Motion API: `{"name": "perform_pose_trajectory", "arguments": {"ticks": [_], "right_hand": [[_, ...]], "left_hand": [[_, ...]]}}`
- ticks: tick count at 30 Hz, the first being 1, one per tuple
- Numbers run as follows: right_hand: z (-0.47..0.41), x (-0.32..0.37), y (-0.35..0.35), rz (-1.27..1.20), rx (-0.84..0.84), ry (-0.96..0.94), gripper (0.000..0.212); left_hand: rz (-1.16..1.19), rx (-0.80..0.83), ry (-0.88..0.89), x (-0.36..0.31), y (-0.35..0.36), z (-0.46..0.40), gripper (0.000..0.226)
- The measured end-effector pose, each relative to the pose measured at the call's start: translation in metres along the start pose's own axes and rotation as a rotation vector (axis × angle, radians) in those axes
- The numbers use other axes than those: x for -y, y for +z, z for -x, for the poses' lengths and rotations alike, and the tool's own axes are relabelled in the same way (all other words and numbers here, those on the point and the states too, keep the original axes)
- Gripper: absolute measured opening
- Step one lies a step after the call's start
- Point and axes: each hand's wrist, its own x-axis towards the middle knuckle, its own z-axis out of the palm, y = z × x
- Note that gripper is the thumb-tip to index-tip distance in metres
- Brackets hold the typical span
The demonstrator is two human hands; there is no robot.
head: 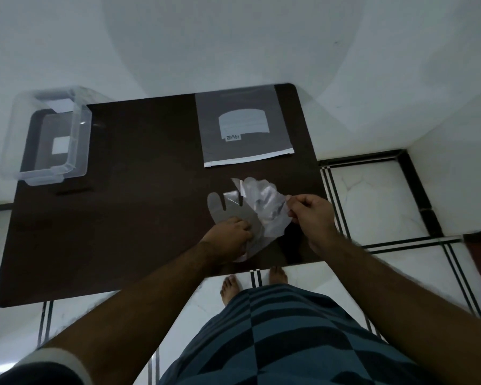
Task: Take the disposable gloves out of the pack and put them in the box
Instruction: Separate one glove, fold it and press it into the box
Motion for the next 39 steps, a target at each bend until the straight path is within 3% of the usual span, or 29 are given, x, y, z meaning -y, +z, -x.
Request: {"name": "perform_pose_trajectory", "arguments": {"ticks": [11, 17, 20, 22, 25, 27, 28, 32, 35, 39], "right_hand": [[-0.023, 0.053, -0.027, 0.041, -0.070, -0.099, 0.014], [-0.037, 0.098, -0.033, 0.083, -0.026, -0.228, 0.014], [-0.038, 0.120, -0.031, 0.132, 0.085, -0.307, 0.013], [-0.038, 0.135, -0.029, 0.162, 0.149, -0.332, 0.011], [-0.035, 0.160, -0.029, 0.196, 0.312, -0.377, 0.010], [-0.032, 0.180, -0.028, 0.250, 0.442, -0.422, 0.010], [-0.031, 0.190, -0.027, 0.293, 0.501, -0.448, 0.009], [-0.031, 0.238, -0.020, 0.435, 0.704, -0.515, 0.010], [-0.031, 0.274, -0.015, 0.437, 0.756, -0.576, 0.012], [-0.035, 0.311, -0.010, 0.386, 0.721, -0.631, 0.008]], "left_hand": [[-0.073, 0.048, 0.002, -0.005, -0.004, -0.004, 0.039], [-0.071, 0.060, 0.008, -0.005, -0.007, -0.003, 0.036], [0.121, 0.030, -0.076, -0.005, -0.023, -0.002, 0.027], [0.349, -0.041, -0.229, -0.002, -0.041, -0.002, 0.029], [0.718, -0.354, -0.419, 0.006, -0.074, -0.004, 0.043], [1.028, -0.586, -0.379, 0.012, -0.109, -0.005, 0.055], [1.131, -0.626, -0.316, 0.015, -0.129, -0.005, 0.063], [1.162, -0.432, 0.007, 0.027, -0.214, -0.007, 0.087], [1.249, -0.305, 0.139, 0.034, -0.252, -0.007, 0.084], [1.296, -0.422, 0.123, 0.041, -0.278, 0.002, 0.056]]}}
